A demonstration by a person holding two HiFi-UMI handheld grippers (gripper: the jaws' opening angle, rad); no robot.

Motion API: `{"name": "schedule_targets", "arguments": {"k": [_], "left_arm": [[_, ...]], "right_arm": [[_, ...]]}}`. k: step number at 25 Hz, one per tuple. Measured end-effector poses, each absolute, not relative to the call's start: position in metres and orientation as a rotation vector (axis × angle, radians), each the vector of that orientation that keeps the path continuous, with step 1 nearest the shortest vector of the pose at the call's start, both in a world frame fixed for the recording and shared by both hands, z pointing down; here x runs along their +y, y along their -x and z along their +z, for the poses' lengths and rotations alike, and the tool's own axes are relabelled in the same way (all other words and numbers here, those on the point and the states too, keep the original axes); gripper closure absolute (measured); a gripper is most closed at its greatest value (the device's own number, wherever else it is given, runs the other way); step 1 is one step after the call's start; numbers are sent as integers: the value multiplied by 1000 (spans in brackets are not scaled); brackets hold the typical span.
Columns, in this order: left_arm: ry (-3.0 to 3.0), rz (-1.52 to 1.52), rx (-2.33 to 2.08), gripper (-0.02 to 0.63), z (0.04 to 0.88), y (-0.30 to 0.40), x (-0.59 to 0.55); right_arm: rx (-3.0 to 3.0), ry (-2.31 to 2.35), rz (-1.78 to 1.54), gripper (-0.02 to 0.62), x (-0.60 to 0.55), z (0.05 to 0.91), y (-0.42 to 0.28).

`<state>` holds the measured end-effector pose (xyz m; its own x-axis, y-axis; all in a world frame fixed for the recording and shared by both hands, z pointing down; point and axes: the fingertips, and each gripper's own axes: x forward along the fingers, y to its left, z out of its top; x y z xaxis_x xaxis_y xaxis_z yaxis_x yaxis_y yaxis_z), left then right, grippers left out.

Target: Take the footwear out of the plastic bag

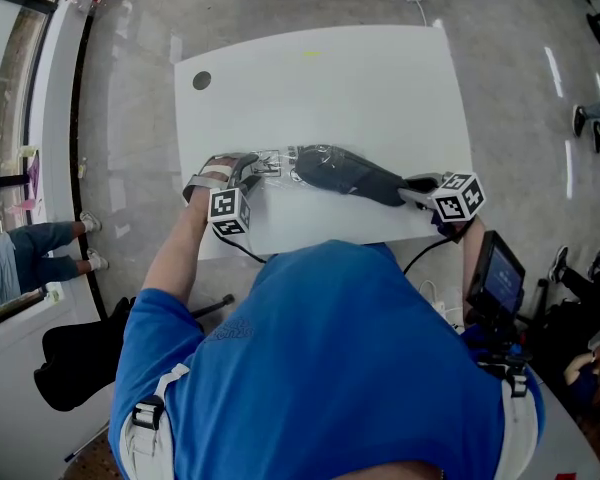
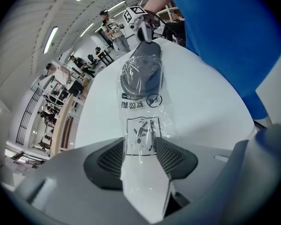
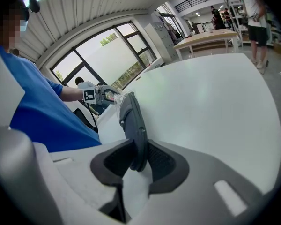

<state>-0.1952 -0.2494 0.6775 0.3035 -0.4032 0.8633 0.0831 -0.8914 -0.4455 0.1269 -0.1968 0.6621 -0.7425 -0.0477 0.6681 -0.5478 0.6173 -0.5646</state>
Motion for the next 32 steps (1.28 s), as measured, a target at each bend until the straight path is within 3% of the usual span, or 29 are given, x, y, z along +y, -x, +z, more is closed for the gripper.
{"name": "schedule_targets", "arguments": {"k": [11,17,27,32], "left_arm": [[2208,-1657,299,394,706,190,-263],[2229,-1660,287,394,675,192,-245],[2265,-1695,312,394,683,195,-249],[2306,-1728,346,369,679,199,-249]], "right_arm": [[-2242,-720,1229,514,-169,675,-187],[-2248,-943,1352,518,-117,633,-204],[-2271,-1312,1614,526,-91,641,-240],[-2309,-1389,1761,526,-98,641,-239]]}}
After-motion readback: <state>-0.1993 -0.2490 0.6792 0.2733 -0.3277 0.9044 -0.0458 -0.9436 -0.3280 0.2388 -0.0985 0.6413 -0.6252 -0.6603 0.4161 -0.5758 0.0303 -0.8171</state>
